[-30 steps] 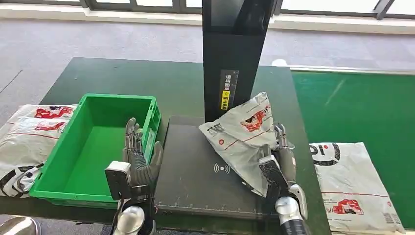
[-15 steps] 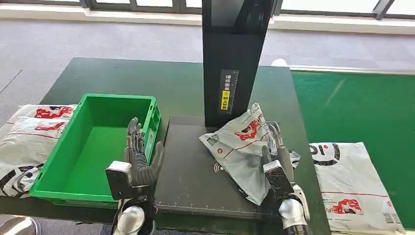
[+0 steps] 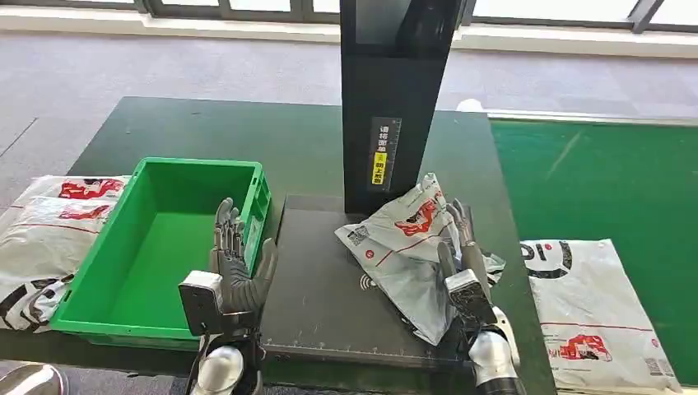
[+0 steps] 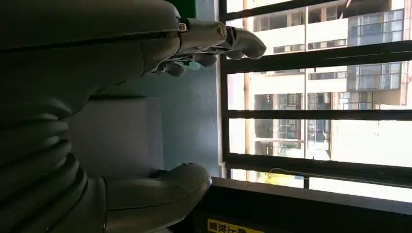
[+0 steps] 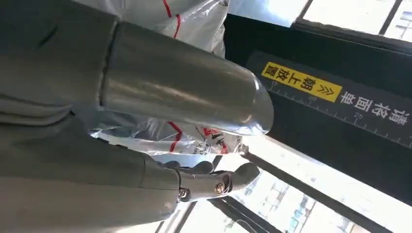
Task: Moved the parcel from conveyor to table for the left to box.
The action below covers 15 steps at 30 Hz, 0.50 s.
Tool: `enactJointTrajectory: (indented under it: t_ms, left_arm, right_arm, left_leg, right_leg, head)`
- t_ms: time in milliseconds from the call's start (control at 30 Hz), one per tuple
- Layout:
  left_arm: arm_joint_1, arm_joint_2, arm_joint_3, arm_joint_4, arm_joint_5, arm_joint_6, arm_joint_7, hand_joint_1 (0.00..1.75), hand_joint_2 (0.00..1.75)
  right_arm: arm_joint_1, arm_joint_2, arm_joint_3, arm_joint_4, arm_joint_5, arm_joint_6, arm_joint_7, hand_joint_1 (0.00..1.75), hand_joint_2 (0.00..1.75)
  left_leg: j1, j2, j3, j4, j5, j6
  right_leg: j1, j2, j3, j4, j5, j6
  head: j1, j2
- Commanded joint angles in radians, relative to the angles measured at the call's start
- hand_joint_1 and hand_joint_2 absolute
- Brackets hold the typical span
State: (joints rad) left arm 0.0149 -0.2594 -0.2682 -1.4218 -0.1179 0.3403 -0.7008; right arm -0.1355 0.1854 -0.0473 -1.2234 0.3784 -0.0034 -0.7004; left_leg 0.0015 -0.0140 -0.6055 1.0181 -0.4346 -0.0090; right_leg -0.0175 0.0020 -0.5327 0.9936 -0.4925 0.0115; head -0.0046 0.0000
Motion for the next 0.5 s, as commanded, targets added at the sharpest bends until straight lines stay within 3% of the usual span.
enactJointTrajectory:
  t_ms: [33, 133, 233, 267, 300, 333, 500]
  left_arm:
    - [-0.018, -0.006, 0.024, 0.039, -0.007, -0.013, 0.003, 0.0, 1.75]
    - [-0.036, 0.005, -0.025, 0.029, -0.026, -0.003, 0.003, 0.0, 1.75]
    - [-0.098, 0.024, -0.121, 0.063, -0.081, 0.021, 0.003, 0.0, 1.75]
    - [-0.132, 0.021, -0.149, 0.103, -0.095, 0.022, 0.003, 0.0, 1.75]
    - [-0.187, 0.02, -0.177, 0.215, -0.182, 0.008, 0.003, 0.0, 1.75]
    - [-0.239, -0.021, -0.171, 0.283, -0.197, 0.02, 0.003, 0.0, 1.75]
    - [-0.239, -0.021, -0.171, 0.283, -0.197, 0.02, 0.003, 0.0, 1.75]
  right_arm:
    - [0.009, -0.067, 0.093, -0.059, -0.088, 0.023, 0.002, 0.0, 0.0]
    - [0.025, -0.079, 0.131, -0.182, -0.13, -0.09, 0.002, 0.0, 0.0]
    - [0.033, -0.053, 0.138, -0.242, -0.017, -0.472, 0.002, 0.0, 0.0]
    - [0.028, -0.045, 0.144, -0.24, -0.001, -0.536, 0.002, 0.0, 1.75]
    - [0.022, -0.036, 0.144, -0.264, 0.011, -0.655, 0.002, 0.0, 1.75]
    - [0.016, -0.034, 0.156, -0.253, 0.012, -0.672, 0.002, 0.0, 1.75]
    - [0.016, -0.034, 0.156, -0.253, 0.012, -0.672, 0.002, 0.0, 1.75]
  left_leg:
    - [0.0, 0.002, 0.003, -0.002, 0.0, 0.0]
    - [0.0, 0.0, 0.001, -0.001, 0.0, 0.0]
    - [0.0, -0.001, -0.001, 0.0, 0.0, 0.0]
    - [0.0, 0.0, 0.002, -0.002, 0.0, -0.001]
    - [0.0, -0.003, -0.001, 0.0, 0.001, 0.0]
    - [0.0, -0.003, 0.0, -0.001, 0.001, 0.0]
    - [0.0, 0.0, 0.001, 0.0, 0.001, 0.0]
  right_leg:
    - [0.0, 0.0, 0.002, -0.002, 0.0, -0.001]
    - [0.0, -0.001, 0.001, -0.001, -0.001, -0.001]
    - [0.0, -0.001, -0.001, 0.0, -0.001, -0.001]
    - [0.0, -0.002, 0.002, -0.002, -0.001, -0.002]
    - [0.0, -0.004, 0.0, 0.0, -0.001, -0.001]
    - [0.0, -0.004, 0.001, -0.001, -0.001, -0.001]
    - [0.0, -0.002, 0.001, -0.001, 0.001, -0.001]
  head:
    - [0.0, 0.0]
    - [0.0, 0.0]
    - [0.0, 0.0]
    - [0.0, 0.0]
    - [0.0, 0.0]
    - [0.0, 0.0]
    - [0.0, 0.0]
